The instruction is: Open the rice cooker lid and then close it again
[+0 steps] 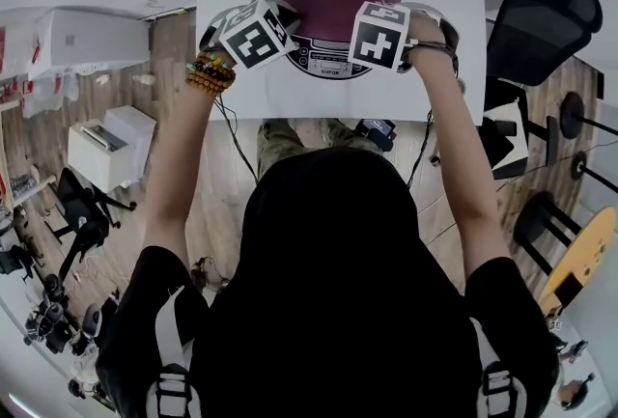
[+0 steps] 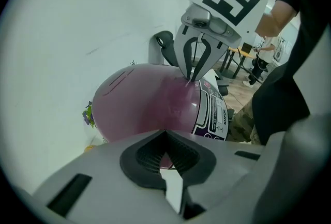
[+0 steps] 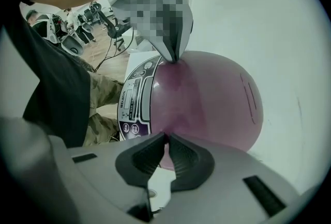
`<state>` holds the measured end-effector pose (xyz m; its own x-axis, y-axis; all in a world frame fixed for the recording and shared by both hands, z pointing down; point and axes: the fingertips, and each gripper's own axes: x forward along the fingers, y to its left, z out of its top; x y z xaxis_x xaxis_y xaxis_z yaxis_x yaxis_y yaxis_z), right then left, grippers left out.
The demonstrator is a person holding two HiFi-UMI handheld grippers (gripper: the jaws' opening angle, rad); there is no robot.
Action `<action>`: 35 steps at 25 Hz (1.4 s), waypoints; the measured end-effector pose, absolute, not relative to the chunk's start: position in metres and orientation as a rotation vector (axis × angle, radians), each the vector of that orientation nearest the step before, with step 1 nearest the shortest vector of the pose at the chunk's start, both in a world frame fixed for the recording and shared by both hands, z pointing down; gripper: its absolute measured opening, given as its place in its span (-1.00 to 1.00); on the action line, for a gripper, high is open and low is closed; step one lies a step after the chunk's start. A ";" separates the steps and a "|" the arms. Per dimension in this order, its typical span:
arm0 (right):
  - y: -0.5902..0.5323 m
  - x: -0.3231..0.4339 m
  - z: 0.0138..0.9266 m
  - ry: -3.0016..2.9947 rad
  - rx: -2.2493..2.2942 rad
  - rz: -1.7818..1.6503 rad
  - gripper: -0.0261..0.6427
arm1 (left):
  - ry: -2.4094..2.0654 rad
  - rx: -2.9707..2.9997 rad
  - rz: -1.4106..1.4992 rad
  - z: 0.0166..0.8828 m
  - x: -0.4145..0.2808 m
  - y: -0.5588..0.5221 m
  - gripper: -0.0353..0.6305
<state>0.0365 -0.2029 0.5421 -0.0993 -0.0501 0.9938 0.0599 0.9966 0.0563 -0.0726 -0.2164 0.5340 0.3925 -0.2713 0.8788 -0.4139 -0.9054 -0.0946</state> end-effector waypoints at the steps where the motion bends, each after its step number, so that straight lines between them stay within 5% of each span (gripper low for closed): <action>1: -0.204 0.034 0.541 -1.673 -0.006 -0.107 -0.78 | -0.609 2.492 1.601 0.535 -0.072 -0.215 -0.82; 7: -0.203 0.034 0.541 -1.615 0.060 -0.082 -0.78 | -0.554 2.528 1.852 0.537 -0.068 -0.212 -0.82; 17: -0.202 0.046 0.539 -1.465 0.175 -0.042 -0.78 | -0.684 2.669 1.710 0.534 -0.067 -0.209 -0.83; 27: -0.208 0.041 0.538 -1.835 0.421 0.132 -0.78 | -0.765 2.800 1.373 0.517 -0.071 -0.209 -0.83; 35: -0.246 0.016 0.401 -2.327 0.949 0.032 -0.78 | -1.278 2.919 0.513 0.385 -0.056 -0.239 -0.83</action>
<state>0.0158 -0.2458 0.4013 -0.5512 -0.6251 0.5526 -0.6402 0.7416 0.2004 -0.0562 -0.2395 0.3847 0.6363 -0.7287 0.2532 -0.7015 -0.6831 -0.2033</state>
